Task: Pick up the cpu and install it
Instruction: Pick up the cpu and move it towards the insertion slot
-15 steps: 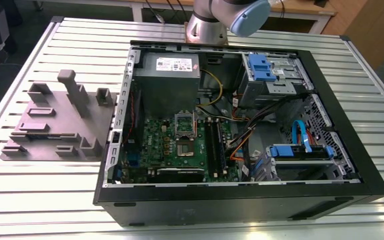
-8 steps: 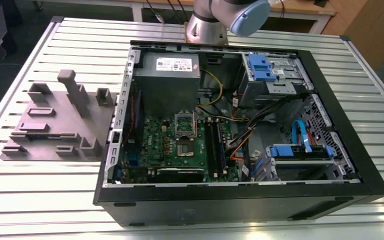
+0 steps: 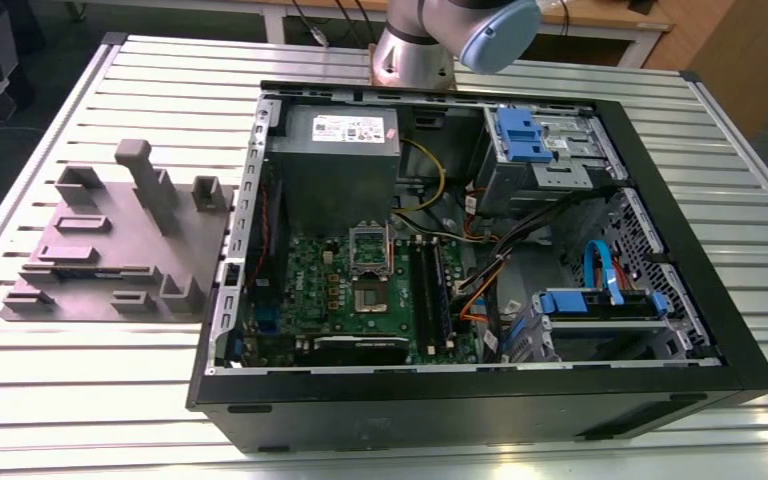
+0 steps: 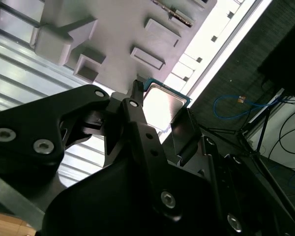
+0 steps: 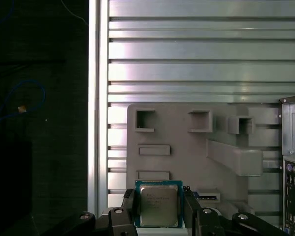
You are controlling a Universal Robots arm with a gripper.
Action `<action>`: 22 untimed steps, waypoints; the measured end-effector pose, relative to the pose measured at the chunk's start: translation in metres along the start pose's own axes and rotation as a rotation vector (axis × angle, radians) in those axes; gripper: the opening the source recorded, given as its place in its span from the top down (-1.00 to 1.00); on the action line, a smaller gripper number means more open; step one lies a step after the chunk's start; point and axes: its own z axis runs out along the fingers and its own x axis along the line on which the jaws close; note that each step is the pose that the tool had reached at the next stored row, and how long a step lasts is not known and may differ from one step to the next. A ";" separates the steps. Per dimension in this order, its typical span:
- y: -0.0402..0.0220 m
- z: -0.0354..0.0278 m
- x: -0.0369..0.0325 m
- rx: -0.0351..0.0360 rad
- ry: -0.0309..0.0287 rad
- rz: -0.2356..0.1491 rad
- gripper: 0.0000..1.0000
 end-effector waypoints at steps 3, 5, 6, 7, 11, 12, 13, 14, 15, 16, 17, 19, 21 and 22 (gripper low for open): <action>0.0000 0.0000 -0.0008 0.0000 0.0000 0.000 0.05; 0.0000 0.0000 -0.0021 0.0000 0.0000 0.000 0.05; 0.0000 0.0000 -0.0027 0.0000 0.0000 0.000 0.05; 0.0000 0.0000 -0.0032 0.0000 0.0000 0.000 0.05; 0.0001 -0.0001 -0.0052 0.0000 0.0001 0.000 0.05; 0.0001 0.0000 -0.0056 0.0000 0.0000 0.000 0.05; 0.0001 0.0000 -0.0060 0.0000 0.0000 0.000 0.05; 0.0001 0.0000 -0.0064 0.0000 -0.0001 0.000 0.05; 0.0001 0.0000 -0.0069 0.0000 0.0000 0.000 0.05; 0.0001 -0.0001 -0.0073 0.0000 0.0000 0.000 0.05; 0.0001 0.0000 -0.0077 0.0000 0.0000 0.000 0.05; 0.0001 -0.0001 -0.0084 0.0000 0.0000 0.000 0.05; 0.0001 0.0000 -0.0091 0.0000 0.0000 0.000 0.05; 0.0001 0.0000 -0.0094 0.0000 0.0000 0.000 0.05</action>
